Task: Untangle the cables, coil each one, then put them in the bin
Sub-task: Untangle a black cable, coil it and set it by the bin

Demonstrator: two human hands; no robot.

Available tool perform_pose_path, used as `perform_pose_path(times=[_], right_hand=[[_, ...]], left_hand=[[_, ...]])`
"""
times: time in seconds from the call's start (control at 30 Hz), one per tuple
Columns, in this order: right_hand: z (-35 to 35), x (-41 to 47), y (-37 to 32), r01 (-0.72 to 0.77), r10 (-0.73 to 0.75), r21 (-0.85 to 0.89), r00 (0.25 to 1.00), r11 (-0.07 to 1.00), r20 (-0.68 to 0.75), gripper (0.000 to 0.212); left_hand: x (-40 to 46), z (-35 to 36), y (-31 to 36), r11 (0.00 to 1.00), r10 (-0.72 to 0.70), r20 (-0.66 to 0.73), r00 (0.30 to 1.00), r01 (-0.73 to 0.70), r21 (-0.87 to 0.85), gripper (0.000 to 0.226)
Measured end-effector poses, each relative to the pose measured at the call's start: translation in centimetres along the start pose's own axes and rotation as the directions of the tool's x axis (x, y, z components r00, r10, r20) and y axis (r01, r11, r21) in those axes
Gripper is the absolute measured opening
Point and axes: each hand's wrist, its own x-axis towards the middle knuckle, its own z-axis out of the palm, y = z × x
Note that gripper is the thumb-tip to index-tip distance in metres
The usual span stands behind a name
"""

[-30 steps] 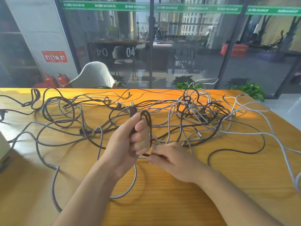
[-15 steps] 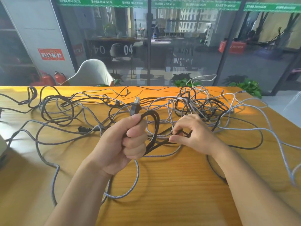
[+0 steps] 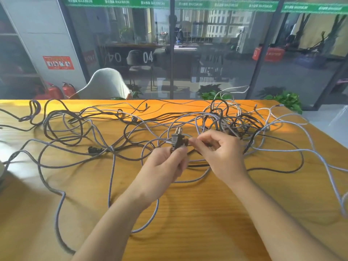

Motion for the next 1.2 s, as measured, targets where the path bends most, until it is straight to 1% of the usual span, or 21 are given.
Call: perform_pose_path(times=[0.03,0.07,0.1,0.13,0.2,0.23,0.27,0.33,0.4,0.47,0.53,0.6,0.63,0.67,0.73,0.8,0.87,0.97,1.07,1.13,1.2], right_hand=[[-0.2,0.0,0.1,-0.071,0.067,0.075,0.996,0.995,0.054,0.017],[-0.5,0.1,0.4,-0.103,0.092,0.099,0.989,0.990,0.116,0.007],[-1.0,0.2,0.6,-0.111,0.094,0.090,0.980,0.990,0.173,0.009],[-1.5,0.2,0.9,-0.085,0.076,0.033,0.975,0.996,0.211,0.021],[-2.4,0.2,2.1,0.067,-0.015,-0.218,0.973,0.974,0.232,0.044],[-2.7,0.3,2.6,0.112,-0.033,-0.338,0.973,0.934,0.230,0.052],[-3.1,0.4,3.0,0.105,-0.010,-0.412,0.974,0.905,0.227,0.057],[-3.7,0.6,3.5,-0.004,0.128,-0.439,0.959,0.898,0.253,0.059],[-3.6,0.4,3.8,-0.055,0.234,-0.460,0.910,0.886,0.342,0.054],[-3.2,0.0,4.2,-0.035,0.262,-0.491,0.877,0.871,0.403,0.049],[-2.7,-0.3,4.5,-0.051,0.281,-0.499,0.873,0.865,0.399,0.041],[-2.3,-0.4,4.5,-0.069,0.284,-0.495,0.883,0.866,0.373,0.020],[-2.1,-0.4,4.4,-0.069,0.269,-0.483,0.894,0.873,0.359,0.011],[-2.1,-0.4,4.3,-0.062,0.239,-0.456,0.909,0.888,0.342,0.009],[-2.0,-0.5,4.2,-0.056,0.170,-0.359,0.941,0.931,0.294,0.010],[-1.9,-0.5,3.7,-0.045,0.111,-0.246,0.958,0.968,0.263,0.010],[-1.7,-0.6,3.5,-0.025,0.072,-0.183,0.964,0.983,0.255,0.010],[-1.9,-0.6,3.7,-0.049,0.089,-0.150,0.959,0.987,0.271,0.010],[-2.0,-0.6,3.7,-0.078,0.111,-0.124,0.953,0.989,0.281,0.011],[-1.8,-0.7,3.7,-0.084,0.108,-0.099,0.957,0.991,0.269,0.011],[-1.6,-0.8,3.6,-0.109,0.124,-0.071,0.955,0.992,0.268,0.011]], left_hand=[[0.0,0.3,-0.1,0.999,0.039,-0.069,0.997,-0.038,0.025,0.050],[0.0,0.4,-0.2,0.996,0.082,-0.143,0.986,-0.076,0.049,0.048],[0.1,0.2,-0.3,0.992,0.122,-0.221,0.968,-0.109,0.070,0.042],[0.2,0.0,-0.4,0.988,0.149,-0.295,0.944,-0.130,0.083,0.034],[0.4,-0.7,-0.6,0.986,0.166,-0.400,0.901,-0.139,0.095,0.027],[0.4,-0.9,-0.8,0.985,0.168,-0.426,0.889,-0.135,0.105,0.026],[0.5,-1.0,-0.9,0.984,0.170,-0.439,0.882,-0.130,0.120,0.026],[0.6,-0.9,-1.4,0.983,0.165,-0.451,0.877,-0.108,0.149,0.026],[0.8,-0.8,-1.7,0.983,0.144,-0.442,0.885,-0.076,0.169,0.025],[1.0,-0.9,-2.1,0.981,0.121,-0.435,0.892,-0.040,0.191,0.025],[1.3,-1.0,-2.9,0.971,0.105,-0.430,0.897,0.002,0.240,0.035],[1.6,-1.0,-3.7,0.955,0.078,-0.425,0.902,0.055,0.292,0.047],[1.8,-0.9,-4.1,0.947,0.061,-0.418,0.906,0.080,0.311,0.044],[1.9,-0.7,-4.3,0.940,0.044,-0.406,0.913,0.101,0.327,0.035],[2.2,-0.4,-4.7,0.925,0.008,-0.373,0.928,0.135,0.355,0.017],[2.3,-0.2,-5.0,0.902,-0.007,-0.348,0.937,0.156,0.402,0.019],[2.3,-0.1,-5.1,0.879,-0.010,-0.335,0.942,0.168,0.446,0.022],[2.6,-0.2,-5.1,0.890,0.015,-0.351,0.936,0.148,0.431,0.005],[2.6,-0.3,-5.2,0.899,0.036,-0.342,0.939,0.119,0.421,0.005],[2.5,-0.1,-5.3,0.877,0.040,-0.318,0.947,0.119,0.465,0.012],[2.6,0.4,-5.5,0.862,0.058,-0.339,0.939,0.124,0.491,0.012]])
